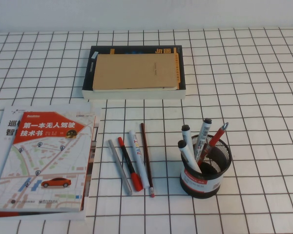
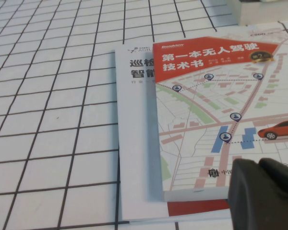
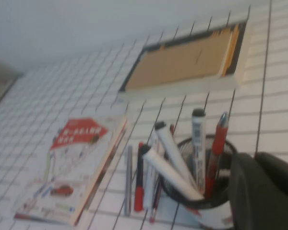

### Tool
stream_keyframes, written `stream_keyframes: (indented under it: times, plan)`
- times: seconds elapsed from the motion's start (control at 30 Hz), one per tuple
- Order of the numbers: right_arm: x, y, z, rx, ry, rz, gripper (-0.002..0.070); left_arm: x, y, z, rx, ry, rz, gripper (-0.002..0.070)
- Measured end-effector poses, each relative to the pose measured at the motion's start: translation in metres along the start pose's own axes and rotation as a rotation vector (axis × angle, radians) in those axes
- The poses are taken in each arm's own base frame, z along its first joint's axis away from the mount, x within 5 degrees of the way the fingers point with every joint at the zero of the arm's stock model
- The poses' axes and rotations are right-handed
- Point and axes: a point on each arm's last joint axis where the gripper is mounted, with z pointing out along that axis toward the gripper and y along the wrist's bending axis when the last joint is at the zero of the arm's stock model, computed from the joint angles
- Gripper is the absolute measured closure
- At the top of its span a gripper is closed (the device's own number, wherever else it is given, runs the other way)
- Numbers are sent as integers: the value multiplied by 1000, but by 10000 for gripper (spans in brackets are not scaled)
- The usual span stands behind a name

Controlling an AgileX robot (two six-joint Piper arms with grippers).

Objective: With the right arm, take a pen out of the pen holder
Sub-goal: 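Take a marker out of the pen holder and lay it on the table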

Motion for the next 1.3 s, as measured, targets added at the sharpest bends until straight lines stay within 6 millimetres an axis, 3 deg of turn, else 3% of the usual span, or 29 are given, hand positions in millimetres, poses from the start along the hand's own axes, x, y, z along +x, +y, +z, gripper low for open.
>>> stream_keyframes:
  times: [0.2,0.4,0.6,1.0,1.3]
  plan:
    - [-12,-8,40,13,297,-11,692,0,0,0,0,0,0,679]
    - [-13,-25,69,62,434,6,693,0,0,0,0,0,0,679]
    - [-16,-32,84,80,485,13,693,0,0,0,0,0,0,679]
    - [-16,3,118,77,573,-200,693,0,0,0,0,0,0,679]
    - [-8,31,123,-5,503,-234,692,0,0,0,0,0,0,679]
